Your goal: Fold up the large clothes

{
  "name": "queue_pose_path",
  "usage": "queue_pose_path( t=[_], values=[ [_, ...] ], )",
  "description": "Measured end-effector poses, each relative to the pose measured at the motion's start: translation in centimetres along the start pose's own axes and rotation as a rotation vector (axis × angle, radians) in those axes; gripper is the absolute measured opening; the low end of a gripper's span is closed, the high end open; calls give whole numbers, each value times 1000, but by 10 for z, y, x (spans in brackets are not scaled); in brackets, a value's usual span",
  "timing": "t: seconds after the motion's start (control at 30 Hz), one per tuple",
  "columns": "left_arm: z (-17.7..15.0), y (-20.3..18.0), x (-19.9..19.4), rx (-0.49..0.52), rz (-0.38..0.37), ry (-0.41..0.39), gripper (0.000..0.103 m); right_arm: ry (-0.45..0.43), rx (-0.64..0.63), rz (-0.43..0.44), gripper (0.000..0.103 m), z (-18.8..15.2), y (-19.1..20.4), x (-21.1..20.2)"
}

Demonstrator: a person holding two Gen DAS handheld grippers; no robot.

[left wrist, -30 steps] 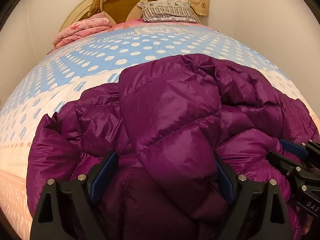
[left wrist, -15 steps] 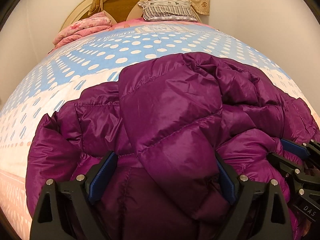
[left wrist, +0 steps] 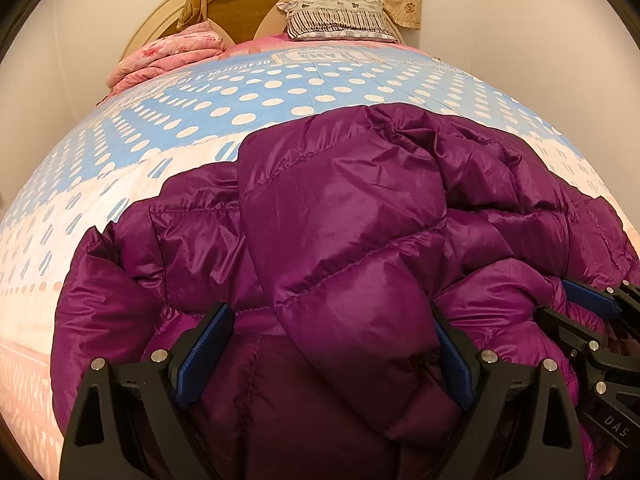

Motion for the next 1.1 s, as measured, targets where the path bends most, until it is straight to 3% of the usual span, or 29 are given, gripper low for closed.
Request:
queue_pose_path(
  t=[0.23,0.3,0.43,0.53,0.6,0.83,0.9,1.1],
  values=[
    [4,2,-1,-1,1,35,94,41,-66,-27,44,4,6,-1],
    [9,11,-18,-39,19,34,94,47,-79,-26,46,8,4,-15],
    [5,20,-74,-45,-15,-38,94,-23,-39,-25,62,3,-14,-67],
    [-24,31,-115,7,32,-77,94,-20,9,-12,68,-25,-26,-96],
    [-57,39,-136,24,57,-61,94,5,40,-25,68,-55,-33,-109],
    [-161,60,-180,-26,103,-14,94,57,108,-83,68,-134,-54,-141],
    [-180,64,-187,-39,128,-11,94,50,116,-114,68,-146,-58,-149],
    [-217,53,-205,-70,100,-6,94,30,165,-126,74,-175,-62,-168]
  ],
)
Point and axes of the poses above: each gripper's, at about its wrist camera, not at the fingertips, and x roughly the way its jaws point, y to its left, z to its top, the point moved 8 cm from there along x, roughly the way its jaws point, and after that the axes turned 4 degrees about -z, right-handed, at the moved point
